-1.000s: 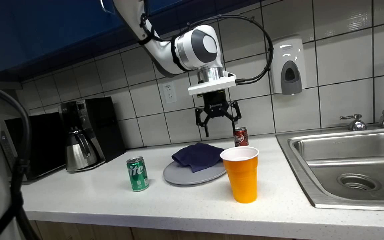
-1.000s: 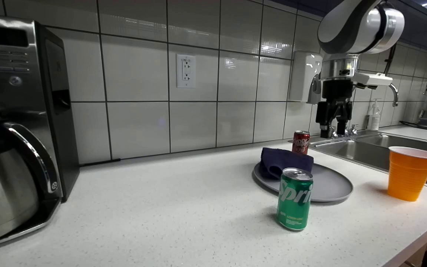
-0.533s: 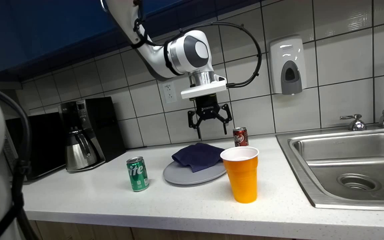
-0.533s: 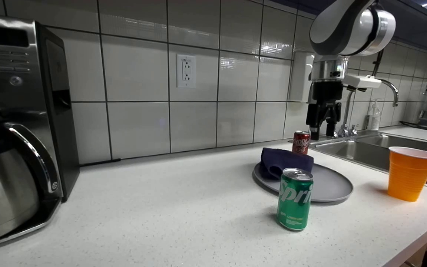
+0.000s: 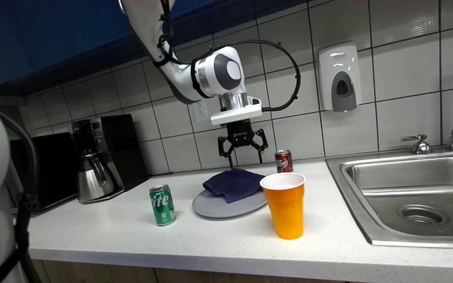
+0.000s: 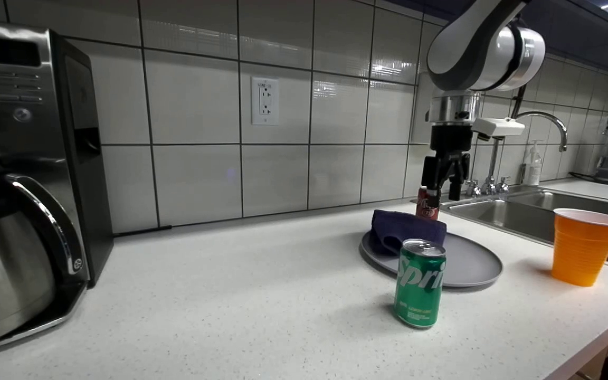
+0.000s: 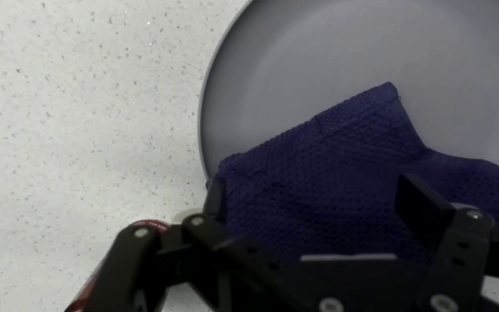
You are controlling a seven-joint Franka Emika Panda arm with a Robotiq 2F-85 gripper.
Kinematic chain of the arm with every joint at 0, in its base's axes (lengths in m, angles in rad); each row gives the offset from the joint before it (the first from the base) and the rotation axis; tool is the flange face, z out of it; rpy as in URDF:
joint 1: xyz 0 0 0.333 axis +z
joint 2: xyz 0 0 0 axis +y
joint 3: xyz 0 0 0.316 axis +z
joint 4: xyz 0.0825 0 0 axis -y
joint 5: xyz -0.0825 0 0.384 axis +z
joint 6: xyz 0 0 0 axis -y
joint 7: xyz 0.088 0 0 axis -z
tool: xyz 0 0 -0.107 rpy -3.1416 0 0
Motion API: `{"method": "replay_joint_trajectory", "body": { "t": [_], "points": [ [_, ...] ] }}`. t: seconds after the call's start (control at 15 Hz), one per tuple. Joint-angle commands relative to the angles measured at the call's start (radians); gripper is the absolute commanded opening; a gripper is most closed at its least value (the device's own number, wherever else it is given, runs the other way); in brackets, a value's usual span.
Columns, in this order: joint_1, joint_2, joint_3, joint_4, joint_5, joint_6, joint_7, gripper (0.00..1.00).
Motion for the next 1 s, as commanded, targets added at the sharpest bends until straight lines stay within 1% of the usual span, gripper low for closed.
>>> {"method": "replay_joint_trajectory", "body": {
  "t": [0.0, 0.53, 0.67, 0.93],
  "points": [
    [-0.009, 0.053, 0.018, 0.068, 0.003, -0.001, -0.021, 1.0],
    [-0.009, 0.131, 0.059, 0.173, -0.01, -0.029, -0.114, 1.0],
    [-0.007, 0.152, 0.069, 0.197, -0.006, -0.032, -0.116, 1.0],
    [-0.004, 0.188, 0.081, 0.231, 0.011, -0.035, -0.079, 1.0]
  ]
}}
